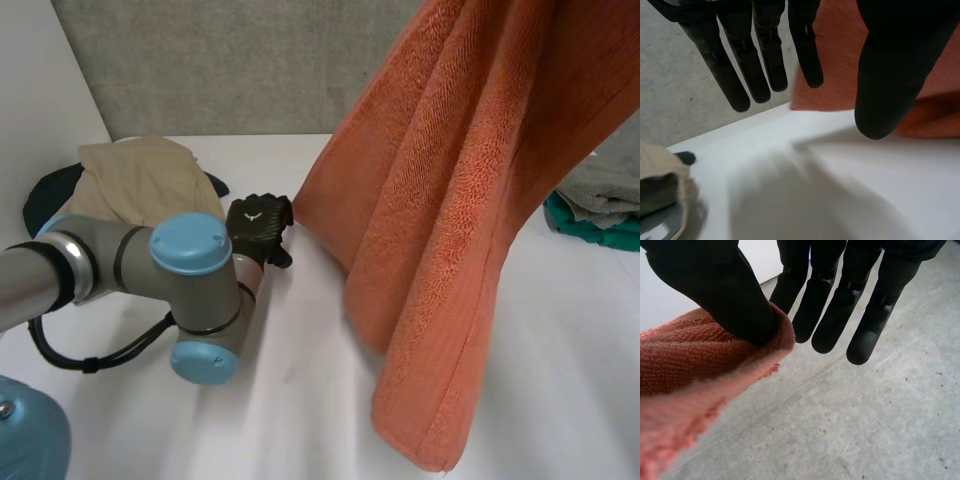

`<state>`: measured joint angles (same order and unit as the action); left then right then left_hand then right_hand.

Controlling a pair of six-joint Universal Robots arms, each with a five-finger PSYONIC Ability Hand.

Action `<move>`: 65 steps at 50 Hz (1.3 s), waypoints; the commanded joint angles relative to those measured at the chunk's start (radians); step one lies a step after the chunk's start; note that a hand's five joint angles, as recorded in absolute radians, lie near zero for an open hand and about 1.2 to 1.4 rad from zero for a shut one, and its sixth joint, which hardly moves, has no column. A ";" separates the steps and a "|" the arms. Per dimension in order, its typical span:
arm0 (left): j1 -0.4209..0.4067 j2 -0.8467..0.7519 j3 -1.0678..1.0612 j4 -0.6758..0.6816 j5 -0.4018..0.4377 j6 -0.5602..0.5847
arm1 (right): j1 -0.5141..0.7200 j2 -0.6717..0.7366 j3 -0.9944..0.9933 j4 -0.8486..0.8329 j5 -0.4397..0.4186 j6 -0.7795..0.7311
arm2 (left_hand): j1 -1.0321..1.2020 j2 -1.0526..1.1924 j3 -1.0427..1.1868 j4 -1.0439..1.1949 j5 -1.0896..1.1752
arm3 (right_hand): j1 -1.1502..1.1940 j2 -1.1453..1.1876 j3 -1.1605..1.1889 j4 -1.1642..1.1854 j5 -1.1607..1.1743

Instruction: Fold the laundry.

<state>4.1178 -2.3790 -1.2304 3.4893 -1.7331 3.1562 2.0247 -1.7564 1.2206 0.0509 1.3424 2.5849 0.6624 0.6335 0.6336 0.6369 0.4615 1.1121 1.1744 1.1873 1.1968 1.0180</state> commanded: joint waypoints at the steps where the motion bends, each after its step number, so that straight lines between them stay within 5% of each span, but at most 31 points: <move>1: 0.041 0.202 -0.214 -0.041 -0.005 -0.001 | -0.008 0.037 0.031 -0.002 0.000 -0.008 | 0.056 0.085 0.085 0.082 0.083 | 0.284 0.222 0.209 0.199 0.204; 10: 0.179 0.357 -0.399 0.031 0.075 0.010 | -0.004 0.040 0.025 -0.006 0.000 -0.008 | -0.375 -0.347 -0.347 -0.350 -0.349 | 0.284 0.222 0.209 0.199 0.204; 17: 0.145 0.195 -0.246 0.037 0.248 -0.004 | 0.005 0.032 0.020 -0.006 0.000 -0.002 | -0.393 -0.364 -0.364 -0.368 -0.367 | 0.284 0.222 0.209 0.199 0.204; 30: 0.047 -0.109 0.120 -0.053 0.265 -0.008 | 0.011 -0.012 0.013 0.000 0.000 -0.002 | -0.352 -0.323 -0.323 -0.327 -0.326 | 0.284 0.222 0.209 0.199 0.204; 33: 0.022 -0.167 0.190 -0.062 0.264 -0.007 | 0.009 -0.020 0.011 0.000 0.001 -0.002 | -0.095 -0.066 -0.066 -0.070 -0.069 | 0.284 0.222 0.209 0.199 0.204; 34: 0.019 -0.181 0.212 -0.062 0.256 -0.005 | 0.002 -0.023 0.011 0.001 0.000 -0.002 | 0.302 0.331 0.330 0.327 0.328 | 0.284 0.222 0.209 0.199 0.204; 36: 0.022 -0.183 0.221 -0.061 0.248 -0.007 | -0.004 -0.023 0.014 0.001 0.000 -0.002 | 0.732 0.761 0.761 0.758 0.759 | 0.284 0.222 0.209 0.199 0.204; 39: 0.033 -0.166 0.221 -0.061 0.225 0.002 | -0.006 -0.020 0.030 0.003 -0.003 -0.003 | 0.734 0.763 0.763 0.759 0.760 | 0.284 0.222 0.209 0.199 0.204; 45: 0.104 0.036 0.135 -0.073 0.179 0.028 | -0.079 -0.005 0.042 0.006 -0.005 -0.017 | 0.734 0.763 0.763 0.759 0.760 | 0.284 0.222 0.209 0.199 0.204; 57: 0.272 0.720 -0.279 -0.079 0.296 0.284 | -0.457 0.155 0.059 0.158 -0.083 -0.051 | 0.734 0.763 0.763 0.759 0.760 | 0.284 0.222 0.209 0.199 0.204; 65: 0.338 0.790 -0.371 -0.193 0.382 0.419 | -0.482 0.259 0.099 0.210 -0.091 -0.129 | 0.734 0.763 0.763 0.759 0.760 | 0.284 0.222 0.209 0.199 0.204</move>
<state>4.4258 -1.5921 -1.5536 3.3791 -1.4091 3.4930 1.5464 -1.5656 1.2886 0.2331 1.2530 2.5114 1.1614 1.1959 1.1904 1.1994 0.9642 1.1121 1.1744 1.1873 1.1969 1.0180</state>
